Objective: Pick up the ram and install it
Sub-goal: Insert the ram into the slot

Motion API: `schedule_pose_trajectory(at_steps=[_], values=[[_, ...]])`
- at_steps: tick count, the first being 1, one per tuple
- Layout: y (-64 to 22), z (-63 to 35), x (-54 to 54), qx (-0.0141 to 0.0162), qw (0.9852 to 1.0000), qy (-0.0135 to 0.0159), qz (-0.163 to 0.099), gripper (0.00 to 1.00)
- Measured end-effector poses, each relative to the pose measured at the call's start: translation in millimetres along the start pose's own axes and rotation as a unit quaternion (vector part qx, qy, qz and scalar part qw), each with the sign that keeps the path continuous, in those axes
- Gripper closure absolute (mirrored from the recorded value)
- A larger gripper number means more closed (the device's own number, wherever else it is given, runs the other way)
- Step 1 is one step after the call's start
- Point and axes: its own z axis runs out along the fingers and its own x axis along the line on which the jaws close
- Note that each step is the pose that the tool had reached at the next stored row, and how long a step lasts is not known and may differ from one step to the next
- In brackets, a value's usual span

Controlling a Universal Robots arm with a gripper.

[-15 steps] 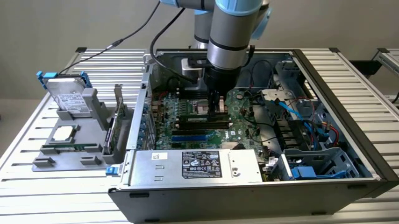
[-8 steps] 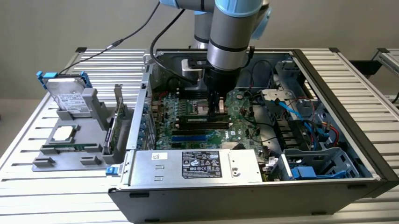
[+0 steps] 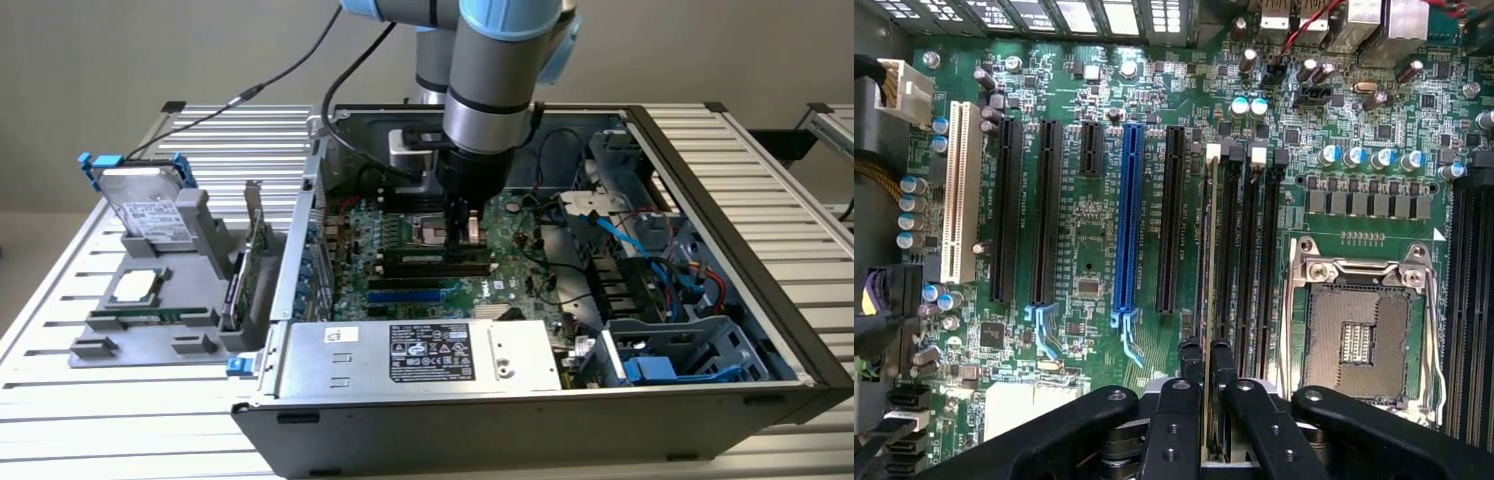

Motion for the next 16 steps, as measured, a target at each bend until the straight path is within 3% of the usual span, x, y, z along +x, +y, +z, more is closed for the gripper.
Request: schedule_pose_trajectory(at_steps=[16], values=[[-0.3, 3.6, 0.0, 0.0000, 1.0000, 0.0003, 0.001, 0.85]])
